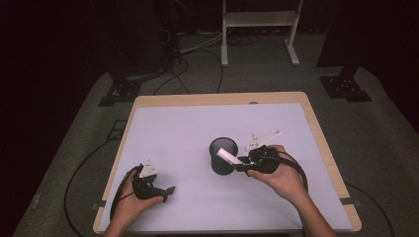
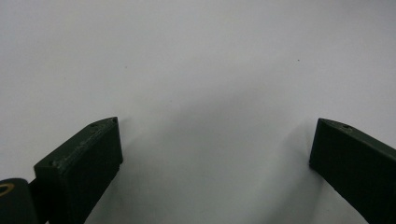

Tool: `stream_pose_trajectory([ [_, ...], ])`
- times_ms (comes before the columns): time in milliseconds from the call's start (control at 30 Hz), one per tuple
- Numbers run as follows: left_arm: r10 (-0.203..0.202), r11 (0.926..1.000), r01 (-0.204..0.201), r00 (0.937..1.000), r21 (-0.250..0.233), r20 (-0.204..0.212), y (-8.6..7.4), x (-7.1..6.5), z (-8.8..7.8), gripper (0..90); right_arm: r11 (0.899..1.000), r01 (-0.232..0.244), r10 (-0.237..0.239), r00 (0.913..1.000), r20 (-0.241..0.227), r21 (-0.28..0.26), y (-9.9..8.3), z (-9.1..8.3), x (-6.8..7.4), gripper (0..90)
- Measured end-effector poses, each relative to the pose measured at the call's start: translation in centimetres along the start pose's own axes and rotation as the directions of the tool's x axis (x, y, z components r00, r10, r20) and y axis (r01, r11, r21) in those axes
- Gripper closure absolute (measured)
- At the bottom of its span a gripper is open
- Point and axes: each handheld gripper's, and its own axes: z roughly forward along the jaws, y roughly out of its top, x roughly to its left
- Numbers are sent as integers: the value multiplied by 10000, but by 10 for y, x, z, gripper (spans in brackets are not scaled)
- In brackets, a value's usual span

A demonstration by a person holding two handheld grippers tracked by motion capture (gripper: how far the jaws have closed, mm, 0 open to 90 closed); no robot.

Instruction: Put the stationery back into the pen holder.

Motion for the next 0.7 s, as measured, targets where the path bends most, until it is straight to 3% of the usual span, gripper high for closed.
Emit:
stream_pose_trajectory([
  [300, -17, 10000, 17, 10000, 1, -2, 0, 0, 0, 16, 9996, -138, 127, 9990, 431, 252, 15, 5, -16, 703],
  [700, -56, 10000, 56, 10000, -47, -3, 0, 0, 0, 16, 9975, -273, 230, 9976, 650, 657, 28, 18, -25, 703],
])
